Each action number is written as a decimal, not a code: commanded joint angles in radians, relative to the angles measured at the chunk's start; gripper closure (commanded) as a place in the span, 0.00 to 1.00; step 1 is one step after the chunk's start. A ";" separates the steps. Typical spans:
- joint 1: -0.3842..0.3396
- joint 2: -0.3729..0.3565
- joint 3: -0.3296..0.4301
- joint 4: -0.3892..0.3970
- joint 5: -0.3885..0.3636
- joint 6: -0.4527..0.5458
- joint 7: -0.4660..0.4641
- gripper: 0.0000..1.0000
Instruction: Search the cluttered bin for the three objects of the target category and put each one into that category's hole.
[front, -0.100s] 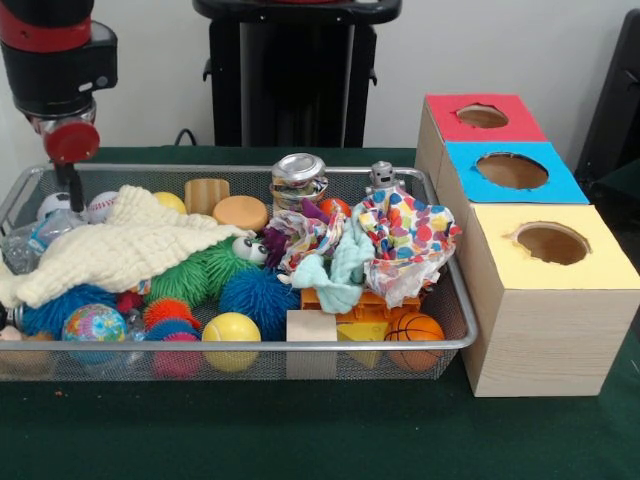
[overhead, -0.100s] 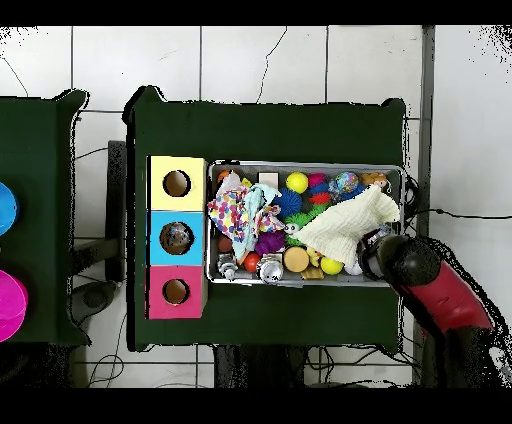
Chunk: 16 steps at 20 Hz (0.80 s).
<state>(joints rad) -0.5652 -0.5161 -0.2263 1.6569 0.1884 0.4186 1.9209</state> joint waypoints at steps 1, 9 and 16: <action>-0.013 0.014 0.053 -0.034 0.068 0.055 0.195 0.00; -0.054 0.041 0.084 -0.024 0.074 -0.044 0.162 0.00; -0.107 0.053 0.144 0.015 0.059 -0.163 0.151 0.00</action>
<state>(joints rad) -0.6401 -0.5063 -0.2094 1.6465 0.2208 0.3504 1.9209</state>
